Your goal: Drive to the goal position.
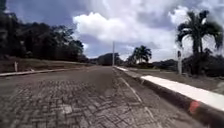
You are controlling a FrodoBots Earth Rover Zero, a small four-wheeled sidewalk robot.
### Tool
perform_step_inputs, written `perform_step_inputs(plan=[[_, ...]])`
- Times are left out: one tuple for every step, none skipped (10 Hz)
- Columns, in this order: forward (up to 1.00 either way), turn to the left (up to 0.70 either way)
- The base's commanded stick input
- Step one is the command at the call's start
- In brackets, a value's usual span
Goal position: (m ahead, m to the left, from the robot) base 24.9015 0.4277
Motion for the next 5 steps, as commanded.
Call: perform_step_inputs(plan=[[1.00, 0.00], [1.00, 0.00], [1.00, 0.00], [1.00, 0.00], [1.00, 0.00]])
